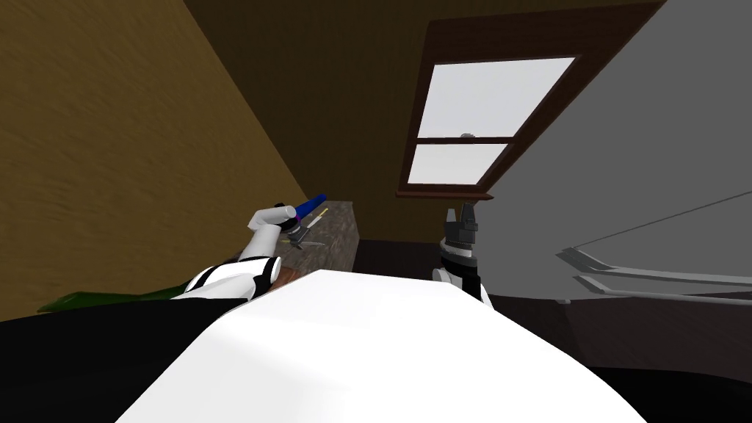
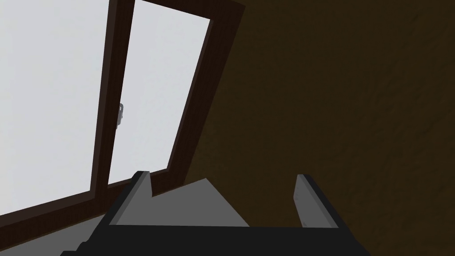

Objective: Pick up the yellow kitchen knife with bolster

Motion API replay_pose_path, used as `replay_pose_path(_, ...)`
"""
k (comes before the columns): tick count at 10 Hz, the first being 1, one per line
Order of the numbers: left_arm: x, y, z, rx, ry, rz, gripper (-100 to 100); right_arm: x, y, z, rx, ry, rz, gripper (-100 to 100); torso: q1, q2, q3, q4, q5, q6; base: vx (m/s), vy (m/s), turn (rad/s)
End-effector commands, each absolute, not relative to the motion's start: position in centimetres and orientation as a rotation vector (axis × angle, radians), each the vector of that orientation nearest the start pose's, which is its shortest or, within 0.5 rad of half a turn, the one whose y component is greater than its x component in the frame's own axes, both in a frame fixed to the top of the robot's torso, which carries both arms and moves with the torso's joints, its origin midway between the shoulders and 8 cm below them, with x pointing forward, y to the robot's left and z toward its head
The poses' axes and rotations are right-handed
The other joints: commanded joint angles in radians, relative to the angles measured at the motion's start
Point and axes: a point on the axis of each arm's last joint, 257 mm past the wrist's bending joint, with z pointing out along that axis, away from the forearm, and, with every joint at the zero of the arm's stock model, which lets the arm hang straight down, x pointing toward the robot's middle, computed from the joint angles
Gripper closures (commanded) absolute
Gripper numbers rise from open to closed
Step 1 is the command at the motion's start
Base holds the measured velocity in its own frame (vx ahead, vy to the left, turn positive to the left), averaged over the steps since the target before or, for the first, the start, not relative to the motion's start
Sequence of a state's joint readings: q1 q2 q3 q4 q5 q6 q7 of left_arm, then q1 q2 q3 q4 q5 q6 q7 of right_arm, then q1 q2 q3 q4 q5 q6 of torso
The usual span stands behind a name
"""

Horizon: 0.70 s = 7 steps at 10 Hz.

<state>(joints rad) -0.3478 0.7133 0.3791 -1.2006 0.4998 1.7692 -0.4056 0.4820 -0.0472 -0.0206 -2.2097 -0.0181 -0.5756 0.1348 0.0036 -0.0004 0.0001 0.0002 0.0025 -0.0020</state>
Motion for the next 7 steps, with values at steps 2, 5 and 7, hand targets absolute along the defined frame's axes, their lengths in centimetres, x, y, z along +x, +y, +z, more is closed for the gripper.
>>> replay_pose_path(2, 35.31, 52.54, -33.42, -2.230, 2.141, -0.015, -100, 34.51, -28.33, 1.39, 0.564, 0.652, 1.179, 0, 0.002, 0.001, 0.001, 0.000, 0.000, -0.001, -0.066, 0.037, -0.108)
replay_pose_path(5, 35.33, 52.41, -33.06, -2.223, 2.149, -0.016, 100, 34.50, -28.33, 1.39, 0.564, 0.652, 1.179, 0, 0.001, -0.001, 0.000, 0.000, 0.000, -0.001, -0.013, 0.008, -0.006)
replay_pose_path(7, 35.75, 52.43, -32.81, -2.214, 2.143, -0.030, 100, 34.50, -28.33, 1.39, 0.564, 0.652, 1.179, 0, 0.001, -0.004, -0.004, -0.004, 0.000, -0.001, 0.000, 0.000, 0.006)
